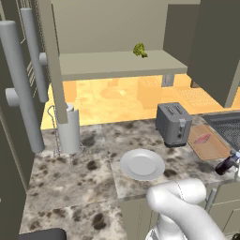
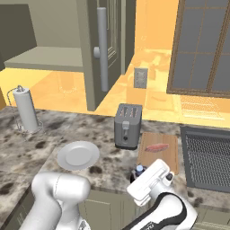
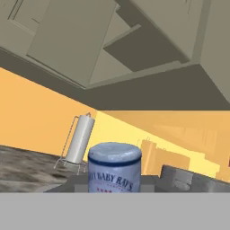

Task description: Pick the steak from the plate and place it on the cutting board. Then pick the condiment bottle from the cabinet and place it next to the cutting board.

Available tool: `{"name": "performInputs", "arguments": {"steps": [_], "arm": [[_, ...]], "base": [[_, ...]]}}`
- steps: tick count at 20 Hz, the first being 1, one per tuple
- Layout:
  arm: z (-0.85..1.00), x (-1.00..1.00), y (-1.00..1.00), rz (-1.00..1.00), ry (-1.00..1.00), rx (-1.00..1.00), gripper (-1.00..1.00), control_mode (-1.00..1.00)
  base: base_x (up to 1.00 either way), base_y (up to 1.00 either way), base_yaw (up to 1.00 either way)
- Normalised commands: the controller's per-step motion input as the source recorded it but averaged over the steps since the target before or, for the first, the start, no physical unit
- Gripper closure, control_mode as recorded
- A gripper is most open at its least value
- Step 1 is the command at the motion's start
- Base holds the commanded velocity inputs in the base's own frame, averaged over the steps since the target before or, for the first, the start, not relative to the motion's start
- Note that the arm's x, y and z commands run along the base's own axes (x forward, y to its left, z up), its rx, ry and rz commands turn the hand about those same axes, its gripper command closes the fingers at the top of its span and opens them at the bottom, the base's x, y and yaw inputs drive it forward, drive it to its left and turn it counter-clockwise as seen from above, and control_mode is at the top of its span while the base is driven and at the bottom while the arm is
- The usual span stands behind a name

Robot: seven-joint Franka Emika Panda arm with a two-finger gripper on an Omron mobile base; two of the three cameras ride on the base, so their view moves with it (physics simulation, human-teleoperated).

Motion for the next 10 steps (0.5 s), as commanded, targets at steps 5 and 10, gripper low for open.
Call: {"name": "performInputs", "arguments": {"steps": [5,10], "arm": [[-0.22,0.23,-0.25,0.01,0.01,0.0,1.0,-1.0],[-0.17,0.17,-0.23,0.0,0.0,0.0,1.0,-1.0]], "base": [[0.0,0.0,0.0],[0.0,0.0,0.0]]}}
